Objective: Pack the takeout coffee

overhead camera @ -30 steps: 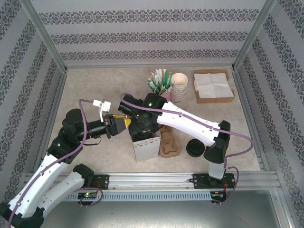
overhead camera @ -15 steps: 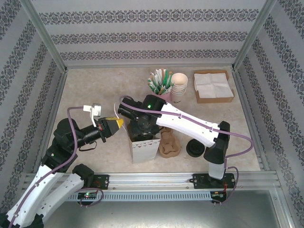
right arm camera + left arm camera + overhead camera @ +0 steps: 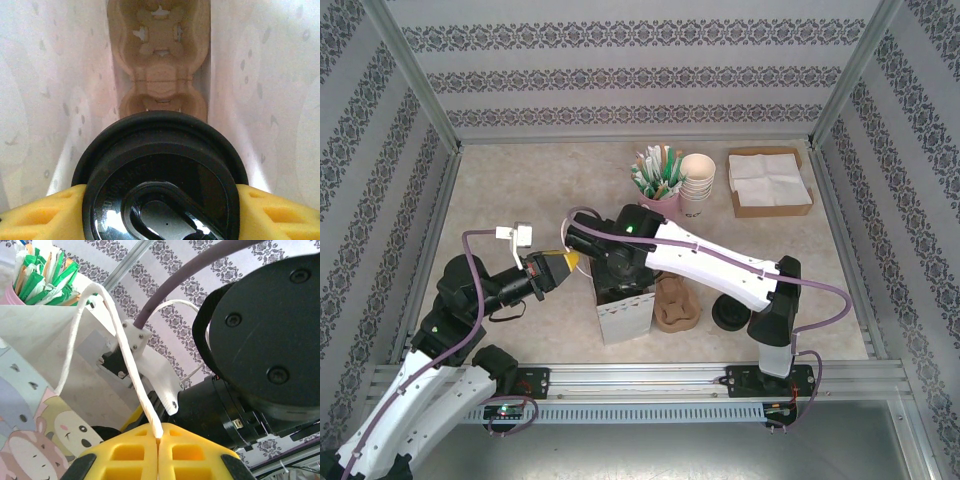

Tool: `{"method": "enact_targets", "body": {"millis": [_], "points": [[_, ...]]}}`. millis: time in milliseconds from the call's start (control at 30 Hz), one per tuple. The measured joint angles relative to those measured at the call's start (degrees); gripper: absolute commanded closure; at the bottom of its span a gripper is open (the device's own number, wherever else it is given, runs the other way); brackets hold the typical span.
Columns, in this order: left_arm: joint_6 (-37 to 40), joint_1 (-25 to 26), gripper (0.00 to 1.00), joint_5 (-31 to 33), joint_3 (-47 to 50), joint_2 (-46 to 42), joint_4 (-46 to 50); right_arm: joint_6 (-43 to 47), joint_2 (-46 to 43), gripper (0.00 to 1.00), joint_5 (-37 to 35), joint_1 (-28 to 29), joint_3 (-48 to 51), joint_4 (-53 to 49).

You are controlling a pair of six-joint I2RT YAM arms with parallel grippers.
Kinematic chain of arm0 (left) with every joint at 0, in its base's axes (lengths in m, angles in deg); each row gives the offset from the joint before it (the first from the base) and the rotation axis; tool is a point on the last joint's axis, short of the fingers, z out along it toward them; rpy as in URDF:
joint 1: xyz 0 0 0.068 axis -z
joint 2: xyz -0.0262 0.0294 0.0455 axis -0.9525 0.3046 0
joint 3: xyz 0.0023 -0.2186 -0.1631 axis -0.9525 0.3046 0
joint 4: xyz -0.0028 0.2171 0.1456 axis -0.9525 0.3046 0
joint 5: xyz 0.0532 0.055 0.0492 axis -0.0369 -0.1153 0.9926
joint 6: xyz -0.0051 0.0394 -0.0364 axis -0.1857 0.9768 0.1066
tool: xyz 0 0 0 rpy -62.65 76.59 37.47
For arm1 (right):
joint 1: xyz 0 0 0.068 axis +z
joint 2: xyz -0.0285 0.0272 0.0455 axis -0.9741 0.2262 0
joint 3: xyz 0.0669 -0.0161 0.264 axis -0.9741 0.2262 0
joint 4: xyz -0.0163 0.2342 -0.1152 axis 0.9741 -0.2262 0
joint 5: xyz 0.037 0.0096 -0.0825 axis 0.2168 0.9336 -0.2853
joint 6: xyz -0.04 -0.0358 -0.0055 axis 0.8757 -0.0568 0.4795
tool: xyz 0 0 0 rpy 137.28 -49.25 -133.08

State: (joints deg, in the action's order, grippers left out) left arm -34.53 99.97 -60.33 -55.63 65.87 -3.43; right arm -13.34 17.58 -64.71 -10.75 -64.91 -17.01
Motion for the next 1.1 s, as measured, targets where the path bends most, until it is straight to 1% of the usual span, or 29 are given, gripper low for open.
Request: {"method": "enact_targets", "body": {"millis": [233, 733, 1100], "points": [[-0.9, 0.0, 0.94, 0.8, 0.5, -0.5, 0.0, -0.3, 1.0, 0.41, -0.2, 0.4, -0.4, -1.4], [-1.7, 0.1, 0.94, 1.0, 1.0, -0.8, 0.0, -0.7, 2.7, 0.41, -0.4, 0.5, -0.3, -1.0], [-2.1, 0.1, 0.94, 1.5, 1.7, -0.9, 0.2, -0.7, 2.5, 0.41, -0.5, 0.3, 2.5, 1.6]]}}
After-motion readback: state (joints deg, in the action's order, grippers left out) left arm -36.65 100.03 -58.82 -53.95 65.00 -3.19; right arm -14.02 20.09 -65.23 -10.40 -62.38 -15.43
